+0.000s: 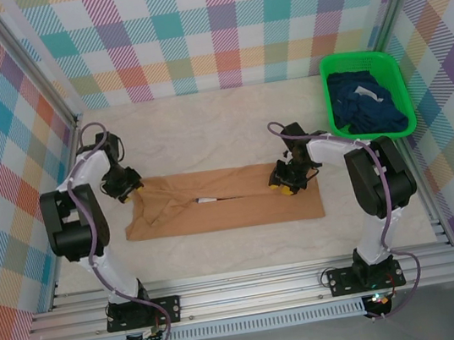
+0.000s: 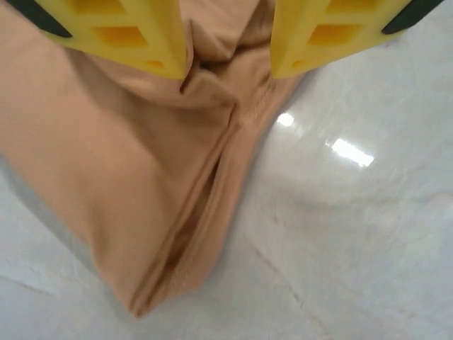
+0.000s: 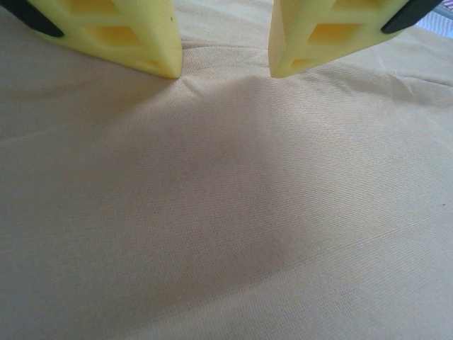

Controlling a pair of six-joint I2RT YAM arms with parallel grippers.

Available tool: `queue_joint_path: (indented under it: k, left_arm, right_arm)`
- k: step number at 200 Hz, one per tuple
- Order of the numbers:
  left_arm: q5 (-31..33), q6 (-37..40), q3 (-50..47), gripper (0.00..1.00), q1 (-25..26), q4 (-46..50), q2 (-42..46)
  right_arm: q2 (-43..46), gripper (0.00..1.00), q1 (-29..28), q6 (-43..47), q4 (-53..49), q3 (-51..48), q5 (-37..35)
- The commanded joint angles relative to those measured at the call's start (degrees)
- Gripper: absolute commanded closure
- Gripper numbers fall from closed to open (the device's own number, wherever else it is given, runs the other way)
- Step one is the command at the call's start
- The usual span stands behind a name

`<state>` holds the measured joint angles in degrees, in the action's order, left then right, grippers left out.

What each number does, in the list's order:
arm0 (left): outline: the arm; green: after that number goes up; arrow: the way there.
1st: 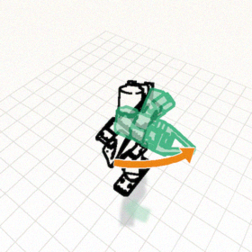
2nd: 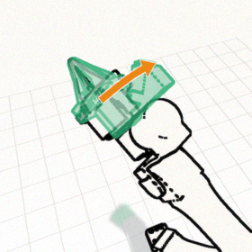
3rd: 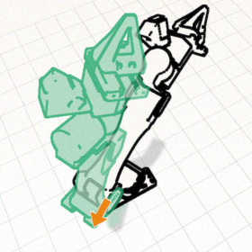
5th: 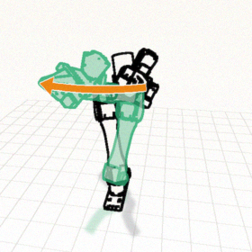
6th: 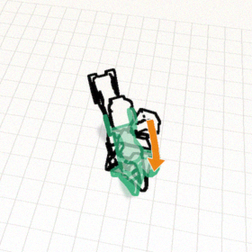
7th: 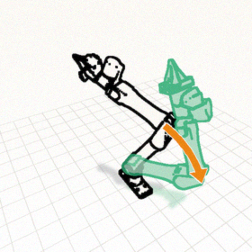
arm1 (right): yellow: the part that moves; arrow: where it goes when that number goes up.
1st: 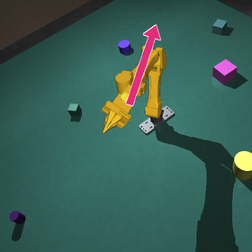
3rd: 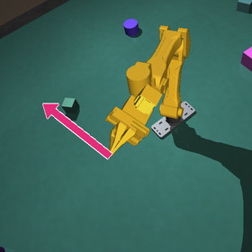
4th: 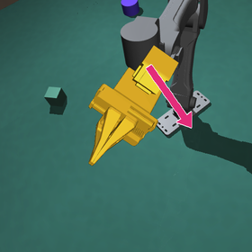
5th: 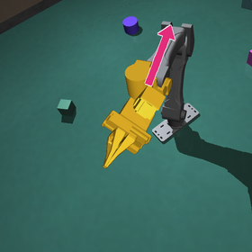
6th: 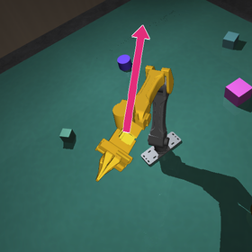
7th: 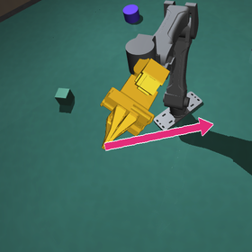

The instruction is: Fold and stack the t-shirts

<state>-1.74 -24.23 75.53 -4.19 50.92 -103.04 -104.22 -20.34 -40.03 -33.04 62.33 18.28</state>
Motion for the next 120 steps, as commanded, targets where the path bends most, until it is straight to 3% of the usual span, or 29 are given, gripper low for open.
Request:
queue_joint_path:
  k: [1, 31, 120]
  left_arm:
    - [-1.47, -0.71, -3.02, 0.64, 4.28, -0.96, 8.64]
    - [-13.03, 0.83, -7.99, 0.68, 9.55, -7.78, 9.14]
    - [-11.26, 7.25, -8.52, 0.67, 14.93, -9.21, 0.97]
  right_arm:
    - [-0.39, 0.62, -0.41, 0.3, -1.61, -0.27, 0.04]
    - [-0.59, 0.62, -0.49, 0.51, -1.82, -0.01, 0.17]
    - [-0.2, 0.62, -0.49, -0.05, -0.98, -0.98, 0.35]
